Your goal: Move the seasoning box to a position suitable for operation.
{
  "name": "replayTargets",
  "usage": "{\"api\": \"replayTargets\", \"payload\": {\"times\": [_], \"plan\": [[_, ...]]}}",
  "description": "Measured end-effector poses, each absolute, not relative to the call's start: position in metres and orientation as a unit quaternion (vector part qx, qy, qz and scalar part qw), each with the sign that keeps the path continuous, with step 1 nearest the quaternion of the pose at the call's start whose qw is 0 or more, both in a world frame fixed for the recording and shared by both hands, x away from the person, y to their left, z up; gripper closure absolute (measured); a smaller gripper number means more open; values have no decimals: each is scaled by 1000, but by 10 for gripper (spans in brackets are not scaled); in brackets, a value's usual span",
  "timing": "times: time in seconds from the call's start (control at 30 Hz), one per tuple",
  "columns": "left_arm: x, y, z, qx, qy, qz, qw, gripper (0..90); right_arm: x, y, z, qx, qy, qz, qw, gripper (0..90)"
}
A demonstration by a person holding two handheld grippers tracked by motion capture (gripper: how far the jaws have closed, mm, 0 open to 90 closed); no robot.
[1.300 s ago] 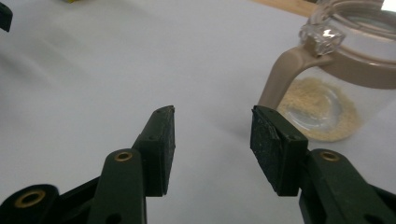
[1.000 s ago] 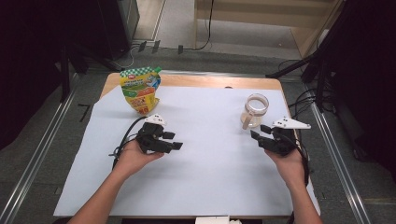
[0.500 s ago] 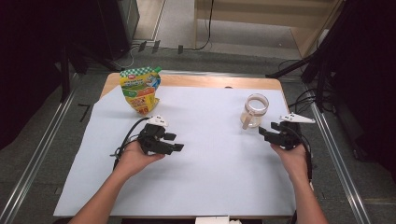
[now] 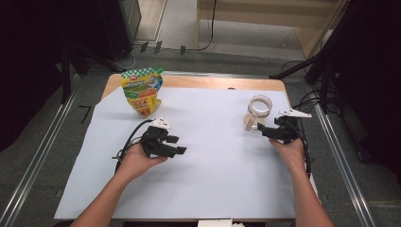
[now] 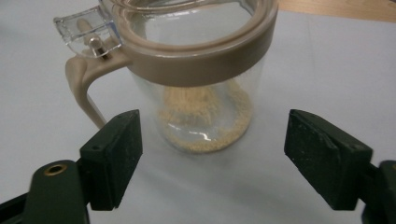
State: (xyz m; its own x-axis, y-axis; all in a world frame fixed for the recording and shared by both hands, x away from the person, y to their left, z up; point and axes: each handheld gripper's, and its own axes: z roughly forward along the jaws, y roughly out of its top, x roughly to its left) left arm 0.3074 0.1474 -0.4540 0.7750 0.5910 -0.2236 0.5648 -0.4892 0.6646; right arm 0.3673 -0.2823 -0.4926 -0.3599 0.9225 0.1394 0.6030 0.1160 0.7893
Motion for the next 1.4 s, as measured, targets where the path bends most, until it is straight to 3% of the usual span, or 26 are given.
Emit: {"api": "replayTargets", "payload": {"times": [0.27, 0.63, 1.4], "plan": [[304, 149, -456, 866, 333, 21, 373, 432, 383, -274, -502, 521, 726, 397, 211, 134], [301, 149, -459, 869, 334, 18, 366, 430, 403, -270, -514, 505, 722, 435, 186, 77], [302, 151, -463, 865, 342, 16, 367, 425, 410, -260, -517, 495, 721, 436, 211, 111]]}}
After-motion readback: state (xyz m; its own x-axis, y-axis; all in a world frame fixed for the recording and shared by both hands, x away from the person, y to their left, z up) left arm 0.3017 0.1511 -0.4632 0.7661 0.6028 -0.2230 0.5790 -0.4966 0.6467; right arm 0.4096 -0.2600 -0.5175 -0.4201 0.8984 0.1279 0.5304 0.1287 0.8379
